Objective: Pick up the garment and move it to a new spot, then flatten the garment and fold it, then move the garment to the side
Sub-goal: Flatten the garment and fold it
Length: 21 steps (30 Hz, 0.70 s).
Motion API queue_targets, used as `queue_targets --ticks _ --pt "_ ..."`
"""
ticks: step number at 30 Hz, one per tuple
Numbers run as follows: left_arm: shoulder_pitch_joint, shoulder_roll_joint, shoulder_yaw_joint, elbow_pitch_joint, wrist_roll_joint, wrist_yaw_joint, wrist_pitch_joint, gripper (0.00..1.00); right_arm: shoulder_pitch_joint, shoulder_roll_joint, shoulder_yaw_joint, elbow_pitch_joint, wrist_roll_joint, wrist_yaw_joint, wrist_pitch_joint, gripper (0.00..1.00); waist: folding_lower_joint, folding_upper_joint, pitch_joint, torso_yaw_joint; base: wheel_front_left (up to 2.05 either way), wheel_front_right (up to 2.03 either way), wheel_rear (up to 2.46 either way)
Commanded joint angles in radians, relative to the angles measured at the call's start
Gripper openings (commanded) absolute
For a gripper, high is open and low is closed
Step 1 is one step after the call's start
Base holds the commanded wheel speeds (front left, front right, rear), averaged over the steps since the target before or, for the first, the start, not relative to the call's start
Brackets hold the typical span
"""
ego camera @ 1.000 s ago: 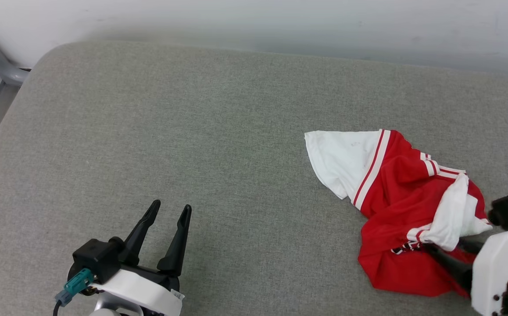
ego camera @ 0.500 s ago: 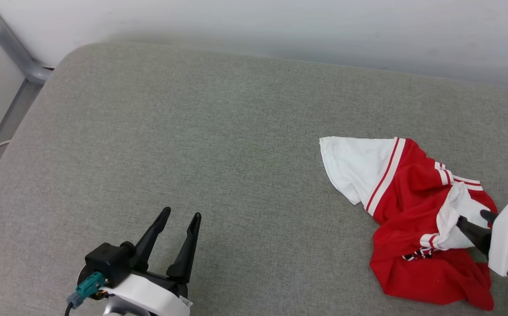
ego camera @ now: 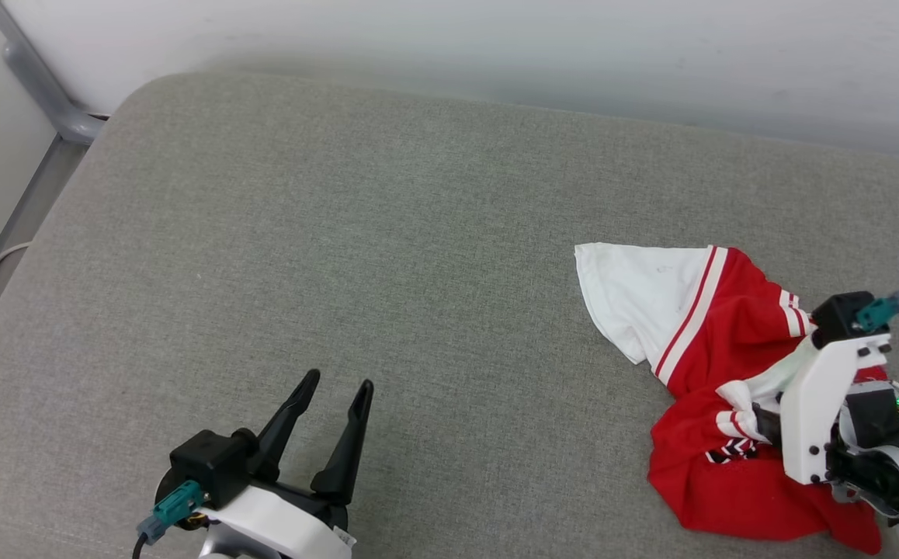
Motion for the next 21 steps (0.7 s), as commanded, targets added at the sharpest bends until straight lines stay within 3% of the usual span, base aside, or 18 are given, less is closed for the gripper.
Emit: queue_targets --ticks 1,6,10,15,21 --pt "-0.013 -0.002 -0.006 0.0 -0.004 0.0 -0.003 1.0 -0.022 -0.017 0.04 0.028 -0.011 -0.001 -0.022 0.0 0.0 0.0 -0.001 0.0 0.0 0.0 0.0" --pt "-0.02 -0.002 -0.01 0.002 -0.007 0.0 -0.002 1.0 -0.105 -0.031 0.162 0.05 0.05 -0.001 -0.088 0.0 0.0 0.0 -0.004 -0.003 0.0 0.0 0.0" --pt "-0.013 -0.003 -0.002 0.003 -0.005 0.0 -0.003 1.0 -0.186 -0.057 0.184 0.021 0.108 -0.001 -0.114 0.0 0.0 0.0 -0.003 -0.014 0.0 0.0 0.0" --pt "-0.015 -0.007 -0.002 0.001 0.0 0.0 -0.003 1.0 -0.254 -0.127 0.092 0.004 0.147 -0.001 -0.145 0.0 0.0 0.0 0.0 -0.021 0.0 0.0 0.0" --pt "-0.022 -0.012 -0.008 0.001 0.001 0.0 -0.002 1.0 -0.211 -0.219 -0.122 0.099 0.108 -0.001 -0.212 0.0 0.0 0.0 0.008 -0.012 0.0 0.0 0.0"
